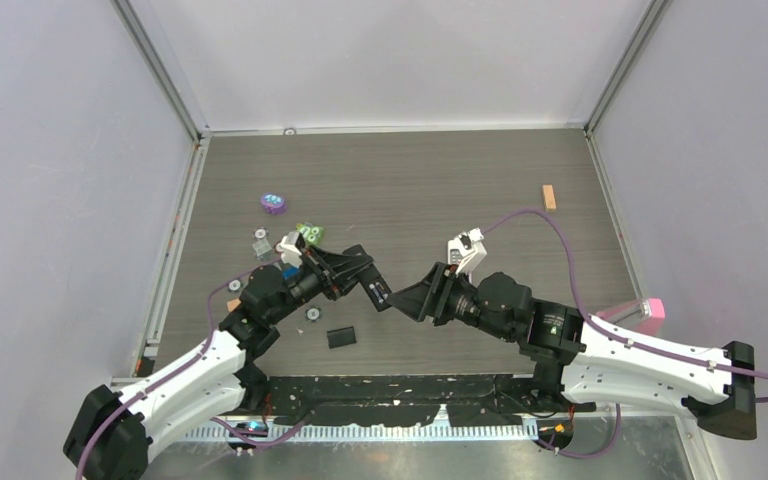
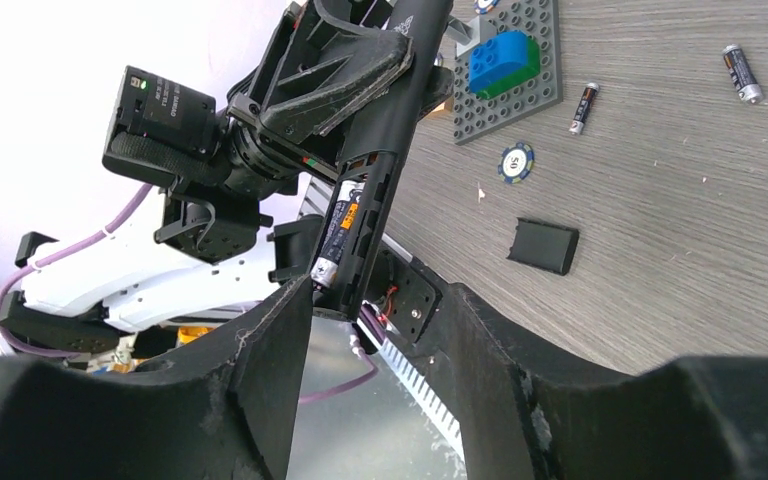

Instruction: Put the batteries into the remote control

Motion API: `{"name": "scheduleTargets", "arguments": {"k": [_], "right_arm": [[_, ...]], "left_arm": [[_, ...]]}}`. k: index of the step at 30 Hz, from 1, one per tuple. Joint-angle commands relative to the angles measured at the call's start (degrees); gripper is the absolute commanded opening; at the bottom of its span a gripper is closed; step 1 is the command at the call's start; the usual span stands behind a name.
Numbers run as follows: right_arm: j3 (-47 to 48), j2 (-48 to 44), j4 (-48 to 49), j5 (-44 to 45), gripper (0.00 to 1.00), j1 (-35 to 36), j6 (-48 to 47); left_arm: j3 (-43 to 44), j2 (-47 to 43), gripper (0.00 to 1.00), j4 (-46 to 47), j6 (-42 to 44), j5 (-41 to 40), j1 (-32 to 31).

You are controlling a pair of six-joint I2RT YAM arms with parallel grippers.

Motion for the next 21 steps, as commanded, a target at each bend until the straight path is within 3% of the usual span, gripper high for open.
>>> {"name": "scheduleTargets", "arguments": {"k": [1,8,21], "right_arm": [[2.0,1.0,-1.9,1.8,0.54,-1.8,3.7],[3.5,3.1,-3.3,-0.8,0.47,-3.3,4.9],[5.2,5.3,-10.6,-1.8,0.20,-5.0,9.1]], "left_arm": [[4.2,0.3,0.00,4.7,0.6,3.3,-0.4],[5.2,0.7,0.00,6.2,1.8,3.9,-0.4],[5.6,0.8,0.00,8.7,3.3,3.9,-0.4]]}}
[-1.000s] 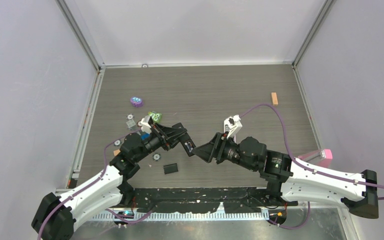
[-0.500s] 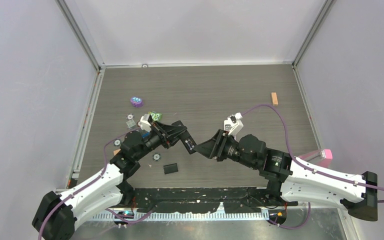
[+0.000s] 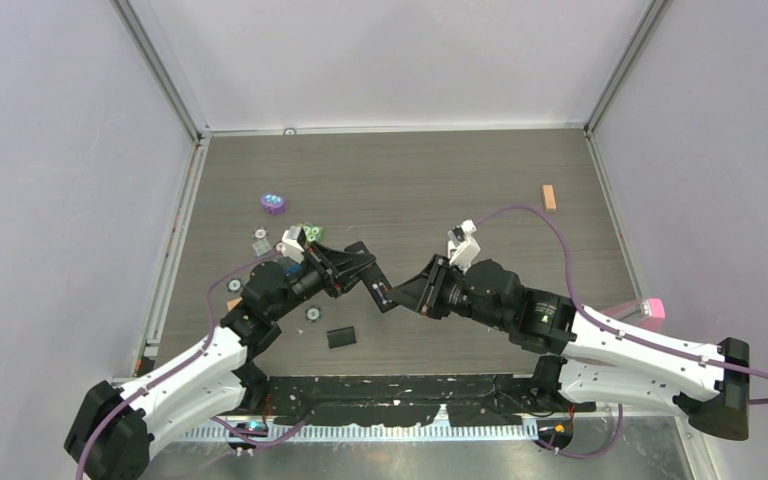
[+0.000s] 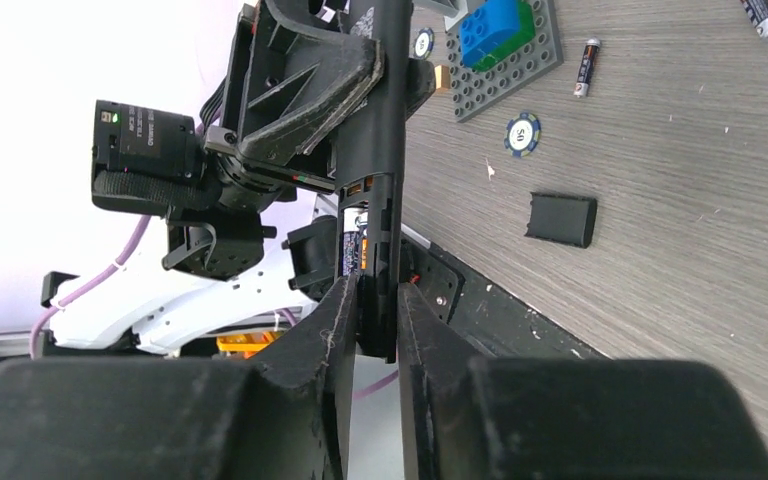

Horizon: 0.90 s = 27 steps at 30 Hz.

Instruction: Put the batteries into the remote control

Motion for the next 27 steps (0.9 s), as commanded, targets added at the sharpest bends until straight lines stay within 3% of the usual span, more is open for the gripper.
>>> {"name": "scheduleTargets", "arguments": {"k": [1,4,6,8,10,12,15,27], "right_arm": [[0.5,0.3,-5.9,2.4,0.17,-1.6,1.5],[0.7,-0.2,-5.7,1.8,0.13,-2.0,0.9],[0.7,-0.7,-5.0,1.4,0.17,-2.1,0.1],[0.4,-1.7,-3.8,1.1,0.34,-2.2,-0.8],[0.2,-2.9,-2.8,1.2,0.58,-2.2,-1.6],[-0.2,-4.1,-1.6,0.7,0.68,-2.2,-2.9],[-0.2,-4.8,0.4,-1.3,0.72,-2.3,-6.0],[2.2,-1.6,7.9,-17.1,0.74,-2.3,-16.9]], "left_arm": [[3.8,-1.1,0.00,8.5,-1.2,3.3,-0.5],[3.9,-1.1,0.00,8.5,-0.3,3.2,-0.5],[3.9,-1.1,0.00,8.5,0.5,3.1,-0.5],[3.9,-1.4,0.00,8.2,1.6,3.1,-0.5],[4.0,-2.0,0.00,7.8,3.2,2.9,-0.5],[4.4,-2.6,0.00,7.2,5.5,3.0,-0.5],[6.2,-3.4,0.00,4.2,10.7,4.5,-0.5],[10.6,-4.8,0.00,-2.1,26.3,14.9,-0.5]]}}
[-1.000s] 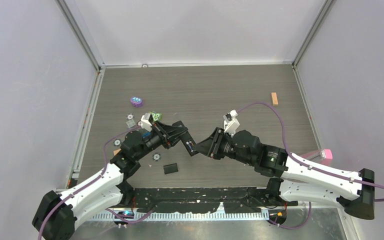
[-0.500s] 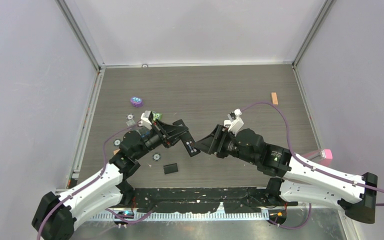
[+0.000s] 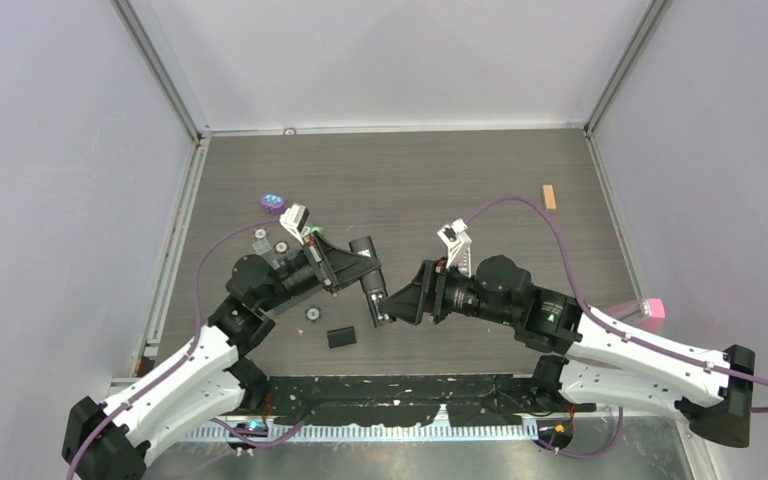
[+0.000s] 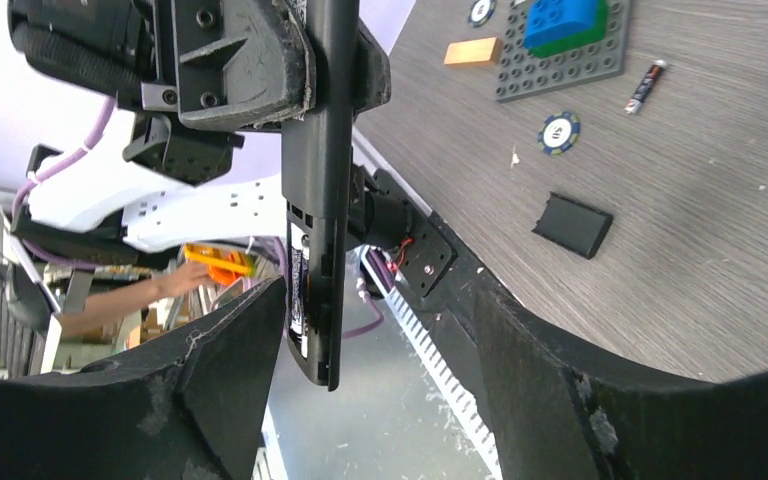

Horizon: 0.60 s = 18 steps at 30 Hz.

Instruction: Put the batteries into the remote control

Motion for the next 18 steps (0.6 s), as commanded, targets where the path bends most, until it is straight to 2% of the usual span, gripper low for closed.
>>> {"name": "scheduleTargets", "arguments": {"k": [1,4,11,15,18], "right_arm": [[2.4,1.1,6.0,-6.9,0.74,-0.2,-4.3],[1.8,2.0,9.0,-8.5,0.74,-0.2,-4.3],[0.7,5.6,15.2,-12.8,0.73,0.0,-4.3],[-0.1,8.7,20.0,-14.9,0.70,0.2,-2.5],[-0.8,10.3,22.5,-15.1,0.62,0.3,-1.1]], "left_arm": [[3.7,-1.6,0.00,-1.6,7.3,5.3,-0.3],[4.8,-2.3,0.00,-5.0,9.2,5.9,-0.2],[4.4,-4.2,0.00,-6.3,10.1,6.2,-0.3],[3.7,-5.0,0.00,-6.5,10.2,5.8,-0.2],[2.9,-5.6,0.00,-6.0,9.8,5.5,-0.2]]}}
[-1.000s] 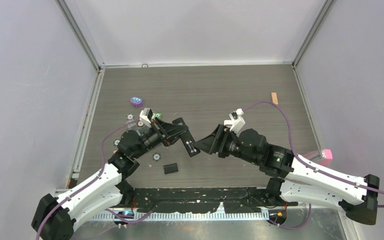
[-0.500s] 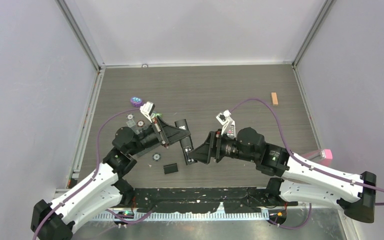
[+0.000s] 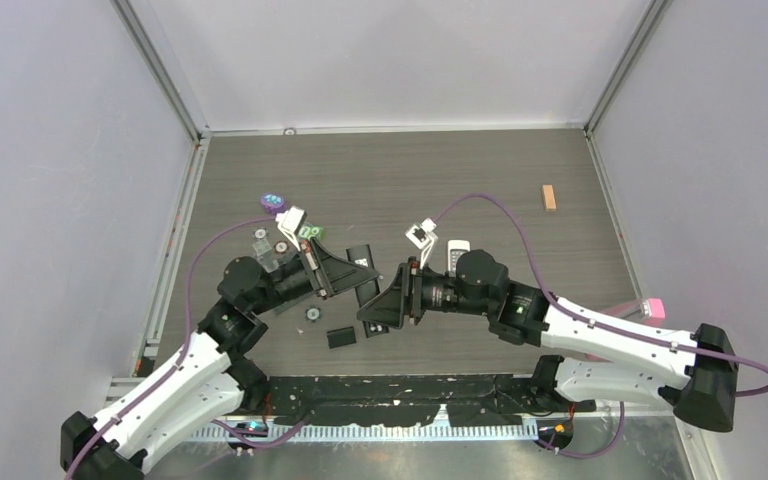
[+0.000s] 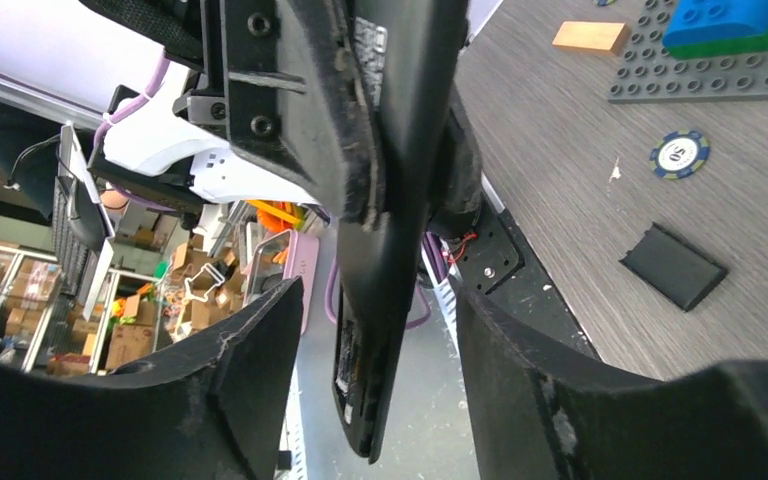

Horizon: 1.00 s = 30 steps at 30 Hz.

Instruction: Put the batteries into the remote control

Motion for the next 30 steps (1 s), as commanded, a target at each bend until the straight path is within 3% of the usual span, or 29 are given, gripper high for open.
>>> {"name": "scheduleTargets", "arguments": {"k": [1,8,12,15,19,22,30], "right_arm": [[-1.6,1.9,8.9,-2.3,0.55,0.2,2.2],[-4.6,2.6,16.2,-2.4,0.25,0.2,5.5],[-4.4,3.2,17.3,-3.7,0.07,0.2,6.4],[-4.2,3.3,17.6,-5.9,0.06,-0.1,6.5],[-2.5,5.3,16.8,-14.4,0.05,-1.9,6.5],[-0.4,6.6,16.0,-18.9,0.05,-2.3,5.7],[2.2,9.7,17.6,-26.3,0.05,-3.3,6.4]], "left_arm": [[0.3,-1.6,0.00,1.7,0.7,0.4,-0.2],[-0.7,-1.6,0.02,3.3,-1.1,1.2,-0.2],[-1.3,-1.9,0.20,3.1,-1.1,2.0,-0.2],[-1.8,-3.3,0.37,2.2,-0.4,2.6,0.3],[-2.6,-5.6,0.44,1.4,0.0,5.6,2.3],[-3.4,-6.8,0.42,1.1,-0.2,7.7,4.3],[-3.8,-5.5,0.23,2.1,-0.6,10.5,7.3]]}}
